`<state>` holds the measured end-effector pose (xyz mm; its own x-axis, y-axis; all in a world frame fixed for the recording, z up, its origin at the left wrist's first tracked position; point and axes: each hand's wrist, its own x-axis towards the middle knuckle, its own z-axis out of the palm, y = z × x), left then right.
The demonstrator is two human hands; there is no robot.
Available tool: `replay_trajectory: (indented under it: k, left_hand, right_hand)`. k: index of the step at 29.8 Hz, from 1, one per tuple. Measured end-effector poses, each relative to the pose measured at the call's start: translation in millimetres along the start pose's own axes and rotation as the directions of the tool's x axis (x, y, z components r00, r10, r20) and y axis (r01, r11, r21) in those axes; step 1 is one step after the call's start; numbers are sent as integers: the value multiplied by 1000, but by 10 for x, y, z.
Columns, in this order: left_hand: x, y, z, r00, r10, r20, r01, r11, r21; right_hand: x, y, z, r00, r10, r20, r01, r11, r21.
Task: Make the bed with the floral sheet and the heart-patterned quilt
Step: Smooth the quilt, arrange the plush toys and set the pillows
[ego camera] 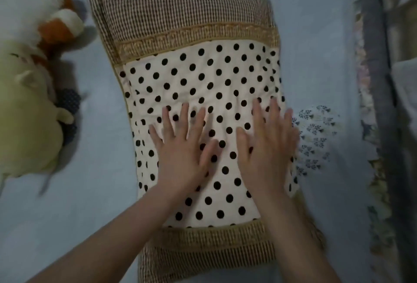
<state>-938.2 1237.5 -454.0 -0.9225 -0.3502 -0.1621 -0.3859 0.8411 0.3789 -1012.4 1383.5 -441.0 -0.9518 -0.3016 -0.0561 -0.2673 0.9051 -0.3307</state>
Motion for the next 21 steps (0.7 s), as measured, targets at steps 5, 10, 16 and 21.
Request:
replay_trajectory:
  k: [5,10,16,21]
  left_hand:
    - [-945,-46,335,970,197,145,-214,970,114]
    - [-707,-240,704,945,137,298,-194,966,170]
    - [-579,-381,53,887,-442,133,461,850,-255]
    - [-665,-333,-390,672,-541,506,736,407,-541]
  right_hand:
    - [-852,126,236,991,-120,66,128,985,-116]
    - [-572,165,626,959,-40,279,99,974,-203]
    - [-376,471,1,875,424,233,-449,891,63]
    - [-698,280,-466,670,526,524,-729,599,331]
